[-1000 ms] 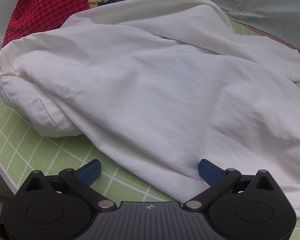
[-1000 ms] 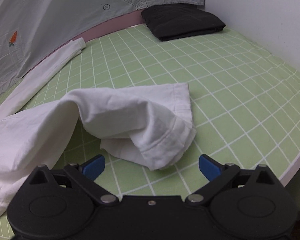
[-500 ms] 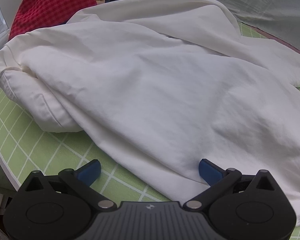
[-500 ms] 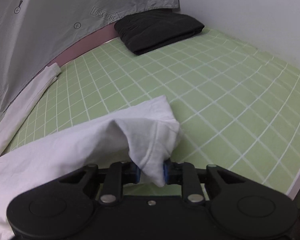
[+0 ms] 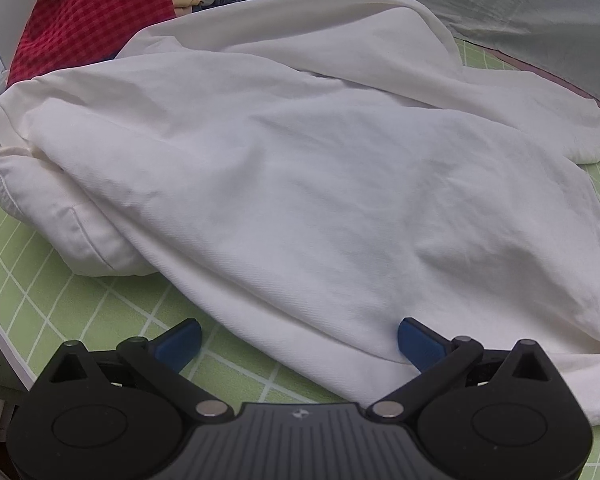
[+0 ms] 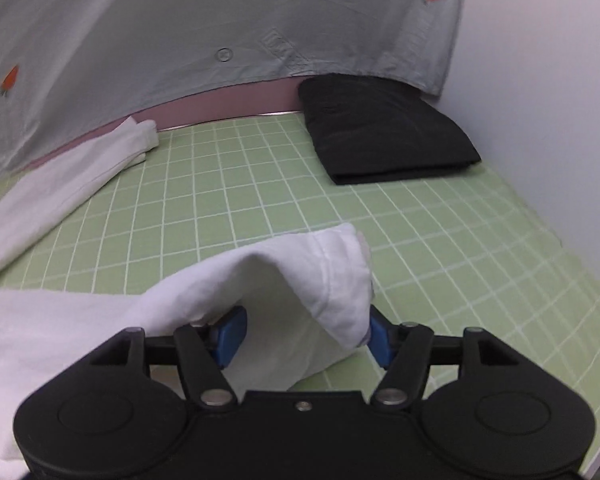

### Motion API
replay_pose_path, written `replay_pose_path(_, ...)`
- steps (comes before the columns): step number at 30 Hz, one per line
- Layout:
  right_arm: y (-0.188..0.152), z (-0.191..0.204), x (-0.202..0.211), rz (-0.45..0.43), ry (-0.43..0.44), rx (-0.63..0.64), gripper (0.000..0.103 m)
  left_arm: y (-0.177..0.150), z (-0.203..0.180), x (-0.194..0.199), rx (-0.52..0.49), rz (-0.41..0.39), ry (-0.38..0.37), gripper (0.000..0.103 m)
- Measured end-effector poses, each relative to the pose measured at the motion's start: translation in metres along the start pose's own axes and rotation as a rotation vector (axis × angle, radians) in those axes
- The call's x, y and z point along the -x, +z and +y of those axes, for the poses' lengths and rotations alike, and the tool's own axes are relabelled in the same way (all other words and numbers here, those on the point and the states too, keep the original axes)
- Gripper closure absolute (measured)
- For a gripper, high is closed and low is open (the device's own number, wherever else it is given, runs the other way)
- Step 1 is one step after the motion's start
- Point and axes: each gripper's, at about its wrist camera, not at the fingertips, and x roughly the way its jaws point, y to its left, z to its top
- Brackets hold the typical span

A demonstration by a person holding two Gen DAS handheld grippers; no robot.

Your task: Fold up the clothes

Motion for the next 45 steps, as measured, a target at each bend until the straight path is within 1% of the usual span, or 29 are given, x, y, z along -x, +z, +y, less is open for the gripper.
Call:
replay_pose_path(1, -0.006, -0.006, -0.001, 0.014, -0.001, -0.06, 0.033, 0.0, 0.0, 0.0, 0.001, -0.002, 0.001, 0.0)
replay_pose_path(5, -0.027, -0.023, -0.006, 0.062, 0.056, -0.224, 0.033, 0.001, 0.0, -0.001, 0.005, -0.001, 0.003, 0.0)
replay_pose_path(8, -0.027, -0.027, -0.004, 0.036, 0.082, -0.291, 0.033, 0.001, 0.0, -0.001, 0.006, 0.003, 0.003, 0.0)
replay_pose_path(11, -0.012, -0.026, -0.002, -0.024, 0.091, -0.345, 0.033, 0.002, 0.0, -0.001, 0.007, 0.005, 0.004, 0.0)
replay_pose_path(13, -0.001, -0.016, -0.008, -0.031, 0.096, -0.294, 0.032, 0.002, 0.0, -0.001, 0.009, 0.01, 0.004, 0.0)
replay_pose_path(15, 0.006, 0.002, -0.021, -0.002, 0.078, -0.171, 0.028, 0.003, 0.0, -0.001, 0.011, 0.015, 0.005, 0.0)
replay_pose_path(17, 0.005, 0.018, -0.034, 0.02, 0.039, -0.069, 0.027, 0.003, 0.0, -0.002, 0.013, 0.019, 0.006, 0.0)
replay_pose_path(18, 0.003, 0.023, -0.041, 0.034, 0.022, -0.037, 0.027, 0.003, 0.0, -0.002, 0.014, 0.02, 0.006, 0.0)
replay_pose_path(21, -0.005, 0.022, -0.054, 0.093, 0.031, -0.087, 0.027, 0.003, 0.0, -0.002, 0.016, 0.022, 0.007, 0.0)
replay_pose_path(23, -0.009, 0.02, -0.056, 0.102, 0.03, -0.122, 0.027, 0.003, 0.0, -0.001, 0.018, 0.022, 0.009, 0.0)
replay_pose_path(24, -0.011, 0.02, -0.054, 0.095, 0.037, -0.13, 0.03, 0.003, 0.0, -0.001, 0.019, 0.023, 0.009, 0.0)
replay_pose_path(25, -0.011, 0.019, -0.052, 0.086, 0.045, -0.133, 0.041, 0.003, 0.0, -0.001, 0.02, 0.023, 0.009, 0.0)
replay_pose_path(26, -0.012, 0.019, -0.05, 0.075, 0.05, -0.131, 0.056, 0.003, 0.0, -0.001, 0.02, 0.024, 0.01, 0.0)
replay_pose_path(27, -0.012, 0.018, -0.046, 0.063, 0.05, -0.122, 0.064, 0.003, 0.0, -0.001, 0.021, 0.024, 0.01, 0.0)
replay_pose_path(28, -0.012, 0.017, -0.041, 0.051, 0.054, -0.117, 0.081, 0.003, 0.0, 0.0, 0.022, 0.024, 0.011, 0.0)
replay_pose_path(29, -0.013, 0.015, -0.036, 0.04, 0.063, -0.115, 0.091, 0.002, -0.001, -0.001, 0.023, 0.025, 0.011, 0.0)
replay_pose_path(31, -0.016, 0.013, -0.023, 0.023, 0.059, -0.098, 0.097, 0.003, 0.0, -0.001, 0.022, 0.029, 0.011, 0.0)
replay_pose_path(34, -0.026, 0.002, 0.005, -0.006, 0.019, -0.094, 0.098, 0.005, 0.001, -0.001, 0.023, 0.046, 0.008, 0.0)
replay_pose_path(37, -0.044, -0.012, 0.026, 0.013, -0.012, -0.104, 0.098, 0.007, 0.005, 0.002, 0.032, 0.058, 0.025, 0.0)
replay_pose_path(39, -0.056, -0.016, 0.033, 0.041, -0.038, -0.084, 0.098, 0.01, 0.007, 0.009, 0.016, 0.028, 0.041, 0.0)
replay_pose_path(41, -0.067, -0.02, 0.038, 0.07, -0.065, -0.081, 0.098, 0.014, 0.008, 0.018, -0.014, -0.009, 0.038, 0.0)
replay_pose_path(45, -0.086, -0.028, 0.051, 0.112, -0.112, -0.125, 0.098, 0.026, 0.004, 0.029, -0.053, -0.062, -0.013, 0.0)
